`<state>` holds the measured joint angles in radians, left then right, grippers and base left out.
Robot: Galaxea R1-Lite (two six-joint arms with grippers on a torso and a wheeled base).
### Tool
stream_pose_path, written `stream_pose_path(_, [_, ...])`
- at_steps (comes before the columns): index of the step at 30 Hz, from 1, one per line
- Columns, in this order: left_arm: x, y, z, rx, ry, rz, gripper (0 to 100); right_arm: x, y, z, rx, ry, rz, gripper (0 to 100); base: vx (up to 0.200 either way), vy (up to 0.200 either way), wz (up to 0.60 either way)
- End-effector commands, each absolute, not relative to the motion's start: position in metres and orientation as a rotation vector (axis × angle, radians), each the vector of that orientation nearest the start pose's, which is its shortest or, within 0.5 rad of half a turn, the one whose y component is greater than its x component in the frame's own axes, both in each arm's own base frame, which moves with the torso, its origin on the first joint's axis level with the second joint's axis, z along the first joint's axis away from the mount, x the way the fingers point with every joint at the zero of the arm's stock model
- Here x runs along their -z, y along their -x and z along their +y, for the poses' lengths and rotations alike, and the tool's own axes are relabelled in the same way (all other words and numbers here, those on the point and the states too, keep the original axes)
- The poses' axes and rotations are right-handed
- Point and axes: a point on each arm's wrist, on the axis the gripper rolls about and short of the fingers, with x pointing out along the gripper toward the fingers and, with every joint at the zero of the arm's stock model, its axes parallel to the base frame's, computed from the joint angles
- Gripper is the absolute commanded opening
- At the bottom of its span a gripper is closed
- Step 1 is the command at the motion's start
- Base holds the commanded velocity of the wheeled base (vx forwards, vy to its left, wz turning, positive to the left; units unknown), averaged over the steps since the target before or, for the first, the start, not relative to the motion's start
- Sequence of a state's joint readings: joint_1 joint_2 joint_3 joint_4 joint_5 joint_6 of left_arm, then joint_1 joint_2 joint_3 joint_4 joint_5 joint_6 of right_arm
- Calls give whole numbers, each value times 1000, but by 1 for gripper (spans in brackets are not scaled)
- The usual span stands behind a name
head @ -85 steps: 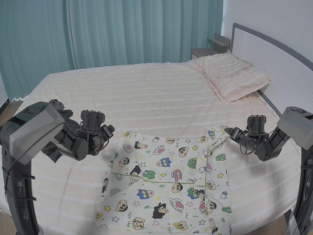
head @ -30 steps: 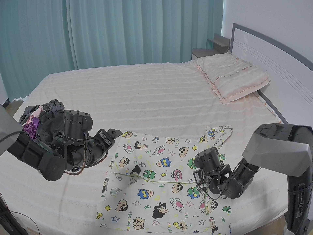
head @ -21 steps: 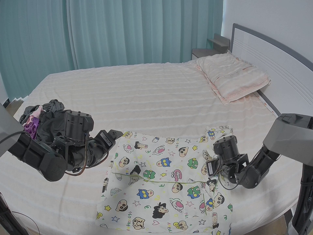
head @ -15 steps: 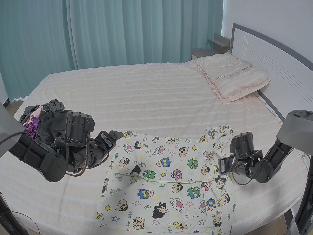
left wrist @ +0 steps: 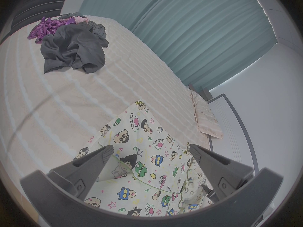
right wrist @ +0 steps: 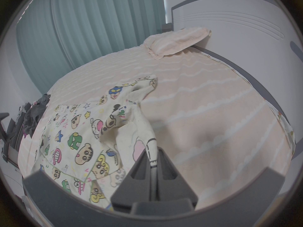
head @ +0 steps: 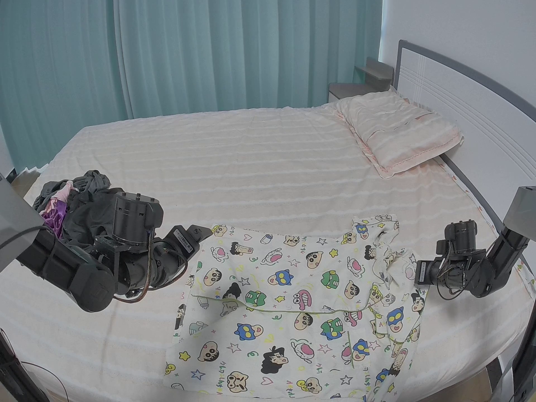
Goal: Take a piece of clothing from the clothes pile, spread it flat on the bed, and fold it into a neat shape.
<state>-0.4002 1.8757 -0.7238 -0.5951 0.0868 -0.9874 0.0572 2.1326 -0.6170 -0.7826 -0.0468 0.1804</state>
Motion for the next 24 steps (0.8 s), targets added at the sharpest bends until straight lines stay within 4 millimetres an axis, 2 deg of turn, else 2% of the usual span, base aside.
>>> stream_pose_path(1, [-101, -293, -122, 8, 818, 645, 100, -5, -324, 5, 92, -148, 751, 0, 0, 0, 0])
stream_pose_path(8, [-101, -293, -122, 8, 818, 647, 100, 6, -327, -9, 136, -164, 776, 0, 0, 0, 0])
stream_pose_path(17, [-101, -293, -122, 6, 817, 646, 100, 21, -337, -38, 198, -194, 746, 0, 0, 0, 0])
stream_pose_path(24, [-101, -293, -122, 8, 818, 647, 100, 33, -340, -38, 196, -198, 771, 0, 0, 0, 0])
